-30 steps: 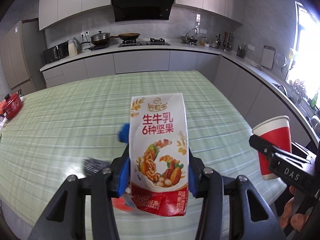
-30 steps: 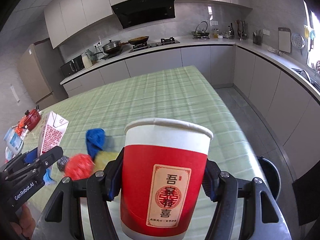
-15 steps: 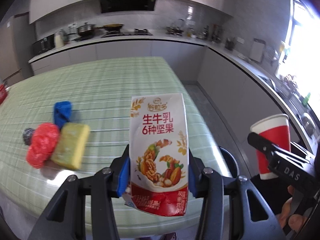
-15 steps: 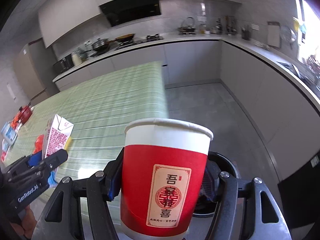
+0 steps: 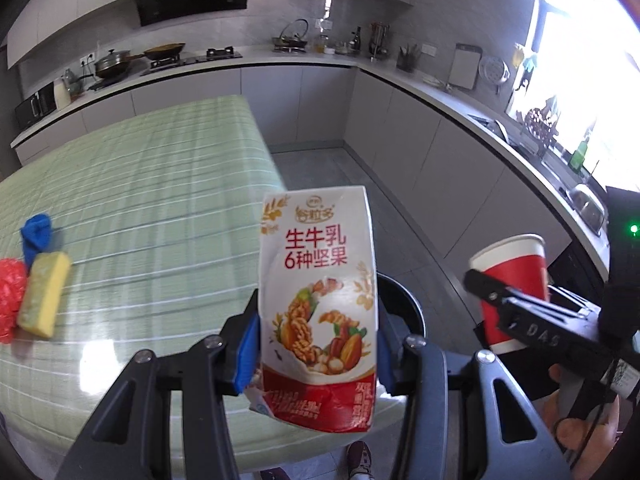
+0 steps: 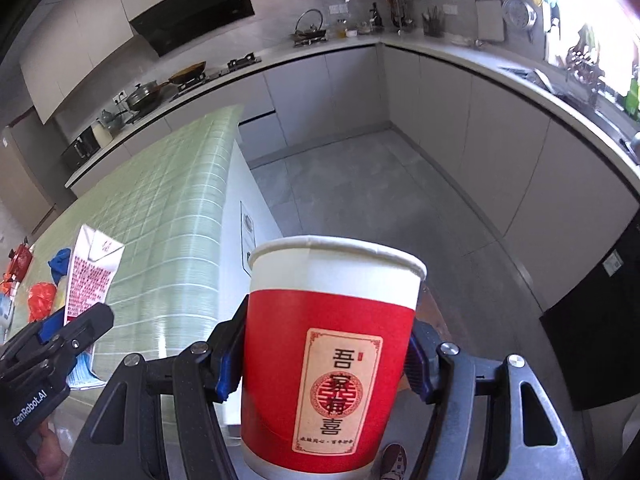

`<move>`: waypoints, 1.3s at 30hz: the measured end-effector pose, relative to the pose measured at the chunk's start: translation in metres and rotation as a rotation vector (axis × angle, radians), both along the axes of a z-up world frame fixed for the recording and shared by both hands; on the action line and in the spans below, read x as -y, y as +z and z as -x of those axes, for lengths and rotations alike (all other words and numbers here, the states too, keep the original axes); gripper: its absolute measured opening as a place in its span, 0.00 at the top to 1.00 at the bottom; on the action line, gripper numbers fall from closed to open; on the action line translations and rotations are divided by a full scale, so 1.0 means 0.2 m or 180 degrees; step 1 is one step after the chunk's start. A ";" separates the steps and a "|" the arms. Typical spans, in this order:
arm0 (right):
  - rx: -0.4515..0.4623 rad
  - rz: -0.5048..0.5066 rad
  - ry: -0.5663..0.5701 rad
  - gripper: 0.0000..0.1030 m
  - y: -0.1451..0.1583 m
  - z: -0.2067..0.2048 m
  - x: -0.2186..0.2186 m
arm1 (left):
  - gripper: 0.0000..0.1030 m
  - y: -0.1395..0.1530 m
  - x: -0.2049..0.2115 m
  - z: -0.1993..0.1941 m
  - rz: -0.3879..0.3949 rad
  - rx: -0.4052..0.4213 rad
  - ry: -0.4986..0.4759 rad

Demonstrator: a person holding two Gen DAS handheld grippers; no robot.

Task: Collect trash
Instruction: 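Carry carton and cup to the black bin and open both grippers over it, then move both tools back over the remaining trash on the table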

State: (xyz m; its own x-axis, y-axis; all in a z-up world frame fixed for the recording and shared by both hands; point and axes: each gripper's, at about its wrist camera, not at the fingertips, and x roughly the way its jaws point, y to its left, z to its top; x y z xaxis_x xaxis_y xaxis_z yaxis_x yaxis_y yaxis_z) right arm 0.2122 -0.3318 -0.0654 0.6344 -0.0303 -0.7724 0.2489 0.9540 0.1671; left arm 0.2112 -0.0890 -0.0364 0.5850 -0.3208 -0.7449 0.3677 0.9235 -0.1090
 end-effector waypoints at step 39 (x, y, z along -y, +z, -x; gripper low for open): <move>-0.0241 0.0059 0.0232 0.21 -0.30 -0.23 0.25 | 0.22 -0.09 0.42 -0.15 -0.0381 -0.0061 0.0401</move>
State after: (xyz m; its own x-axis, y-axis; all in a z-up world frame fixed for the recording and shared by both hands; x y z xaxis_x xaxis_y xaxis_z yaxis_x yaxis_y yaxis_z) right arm 0.2573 -0.3814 -0.1259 0.5753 -0.0009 -0.8179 0.1901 0.9728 0.1326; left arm 0.2421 -0.1738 -0.0545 0.6002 -0.1542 -0.7848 0.2472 0.9690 -0.0013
